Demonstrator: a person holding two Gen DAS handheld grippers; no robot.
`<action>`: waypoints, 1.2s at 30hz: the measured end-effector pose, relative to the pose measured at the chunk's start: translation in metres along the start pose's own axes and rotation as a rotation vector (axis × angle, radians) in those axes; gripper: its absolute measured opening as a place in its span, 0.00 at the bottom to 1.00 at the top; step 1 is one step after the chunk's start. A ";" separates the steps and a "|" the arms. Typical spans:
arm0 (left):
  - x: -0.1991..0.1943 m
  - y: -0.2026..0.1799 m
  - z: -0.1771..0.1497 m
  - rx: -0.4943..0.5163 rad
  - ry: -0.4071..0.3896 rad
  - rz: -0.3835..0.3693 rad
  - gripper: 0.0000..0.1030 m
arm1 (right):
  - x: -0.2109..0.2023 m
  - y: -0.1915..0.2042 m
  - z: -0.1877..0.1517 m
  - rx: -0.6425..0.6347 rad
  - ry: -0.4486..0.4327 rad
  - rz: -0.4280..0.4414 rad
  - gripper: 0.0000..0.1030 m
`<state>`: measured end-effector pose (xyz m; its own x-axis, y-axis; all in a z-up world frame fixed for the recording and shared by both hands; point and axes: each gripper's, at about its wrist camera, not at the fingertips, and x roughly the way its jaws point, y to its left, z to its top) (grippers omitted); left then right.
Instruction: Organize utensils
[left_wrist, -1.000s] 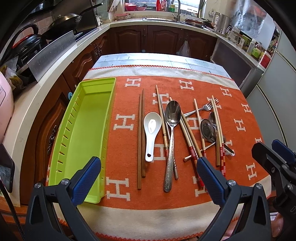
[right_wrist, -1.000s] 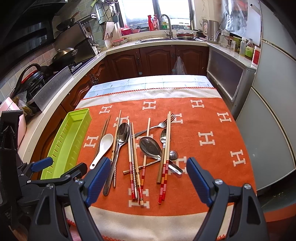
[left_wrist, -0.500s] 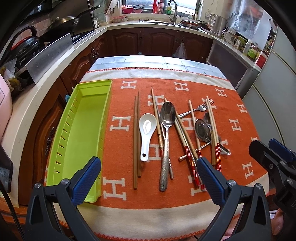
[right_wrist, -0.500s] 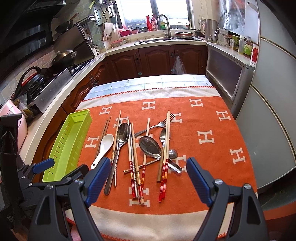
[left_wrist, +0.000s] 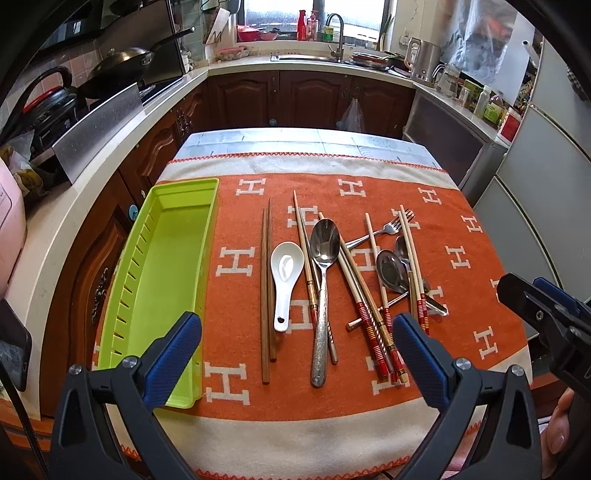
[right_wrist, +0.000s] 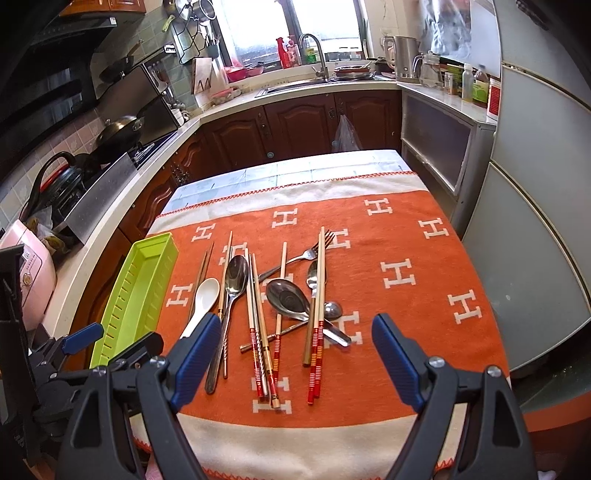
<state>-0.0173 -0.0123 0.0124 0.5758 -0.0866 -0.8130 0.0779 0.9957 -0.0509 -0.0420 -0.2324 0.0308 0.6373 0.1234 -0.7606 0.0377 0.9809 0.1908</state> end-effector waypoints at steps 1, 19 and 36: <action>-0.002 -0.001 0.000 0.004 -0.006 0.000 0.99 | -0.001 -0.001 0.001 0.001 -0.002 0.001 0.82; 0.007 -0.006 0.021 0.035 0.077 0.001 0.99 | -0.005 -0.013 0.016 -0.015 0.012 0.069 0.65; 0.061 -0.017 0.042 0.000 0.162 -0.106 0.96 | 0.047 -0.038 0.037 0.013 0.134 0.129 0.37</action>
<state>0.0503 -0.0359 -0.0118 0.4263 -0.1841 -0.8857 0.1309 0.9813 -0.1410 0.0148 -0.2696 0.0104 0.5294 0.2676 -0.8050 -0.0269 0.9538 0.2994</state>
